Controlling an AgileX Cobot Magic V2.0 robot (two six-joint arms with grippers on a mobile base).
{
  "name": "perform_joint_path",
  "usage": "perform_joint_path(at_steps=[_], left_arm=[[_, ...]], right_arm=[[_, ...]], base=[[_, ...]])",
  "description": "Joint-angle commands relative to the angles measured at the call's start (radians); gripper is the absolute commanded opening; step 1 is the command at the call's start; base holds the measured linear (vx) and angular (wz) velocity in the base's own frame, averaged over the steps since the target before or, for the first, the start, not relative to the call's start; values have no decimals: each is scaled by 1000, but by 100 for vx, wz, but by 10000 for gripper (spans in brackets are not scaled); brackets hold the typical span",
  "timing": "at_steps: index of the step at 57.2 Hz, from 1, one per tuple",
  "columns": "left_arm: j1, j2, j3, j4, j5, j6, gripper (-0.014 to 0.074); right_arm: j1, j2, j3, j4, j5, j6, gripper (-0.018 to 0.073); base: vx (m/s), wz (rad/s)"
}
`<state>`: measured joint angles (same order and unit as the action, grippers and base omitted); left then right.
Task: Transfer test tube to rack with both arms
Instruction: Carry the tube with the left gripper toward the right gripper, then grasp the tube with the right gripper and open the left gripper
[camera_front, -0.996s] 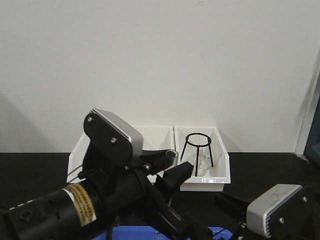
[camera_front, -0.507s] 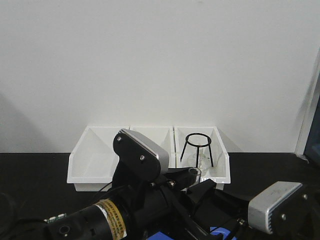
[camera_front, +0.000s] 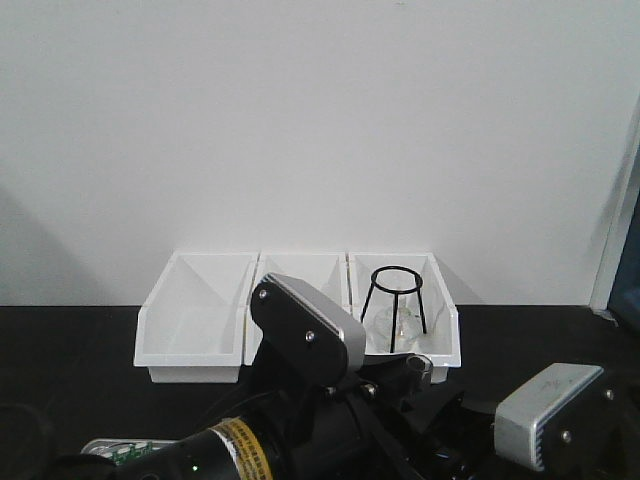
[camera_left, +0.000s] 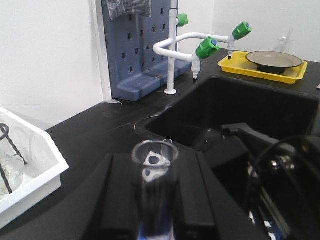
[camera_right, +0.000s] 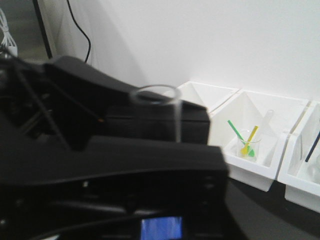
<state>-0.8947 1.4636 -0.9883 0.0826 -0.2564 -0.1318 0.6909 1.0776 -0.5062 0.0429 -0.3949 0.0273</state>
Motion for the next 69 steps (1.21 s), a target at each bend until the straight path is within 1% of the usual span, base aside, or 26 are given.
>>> perform_joint_path(at_steps=[1, 5, 10, 16, 21, 30, 32, 33, 38, 42, 47, 52, 56, 59, 63, 66, 69], left_arm=[[-14, -20, -36, -1, -84, -4, -7], [-19, -15, -36, -1, -85, -4, -3], [-19, -11, -36, -1, -86, -3, 14], [-19, -11, -36, -1, -90, 0, 76], [-19, -11, -36, -1, -88, 0, 162], [-19, -14, -36, -1, -78, 0, 384], [-19, -15, -36, -1, -77, 0, 410], [-19, -18, -36, -1, -78, 0, 444], [-19, -44, -36, -1, -83, 0, 521], [-18, -86, -36, -1, -78, 1, 552], [-18, -157, -36, -1, -52, 27, 553], [-18, -238, -36, -1, 23, 88, 526], [-18, -299, -36, -1, 92, 139, 486], [-17, -335, -33, -1, 145, 183, 441], [-12, -380, -32, -1, 216, 229, 350], [-4, -408, -32, -1, 256, 240, 260], [7, -432, -32, -1, 296, 241, 157]], right_arm=[[-1, -14, -35, -8, -94, -3, 74], [-1, -14, -35, -8, -94, -3, -15], [-1, -14, -35, -8, -93, -3, -13], [-1, -14, -35, -8, -90, -4, -11], [-1, -14, -35, -8, -87, -4, -11], [-1, -14, -35, -8, -87, -6, -11], [-1, -14, -35, -8, -87, -6, -11], [-1, -14, -35, -8, -87, -6, -11], [-1, -14, -35, -8, -87, -8, -11], [-2, -14, -35, -6, -87, -27, -11], [-4, -22, -35, 14, -89, -143, -11], [-32, -43, -35, 89, -91, -253, -9], [-79, -66, -30, 158, -96, -320, -8], [-124, -90, -26, 214, -95, -368, -8], [-202, -125, -26, 279, -82, -437, -8], [-270, -153, -26, 311, -67, -485, -8], [-339, -180, -21, 322, -41, -506, -8]], base=[[0, 0], [0, 0], [0, 0], [0, 0], [0, 0], [0, 0], [0, 0], [0, 0], [0, 0], [0, 0], [0, 0], [0, 0], [0, 0], [0, 0], [0, 0], [0, 0], [0, 0]])
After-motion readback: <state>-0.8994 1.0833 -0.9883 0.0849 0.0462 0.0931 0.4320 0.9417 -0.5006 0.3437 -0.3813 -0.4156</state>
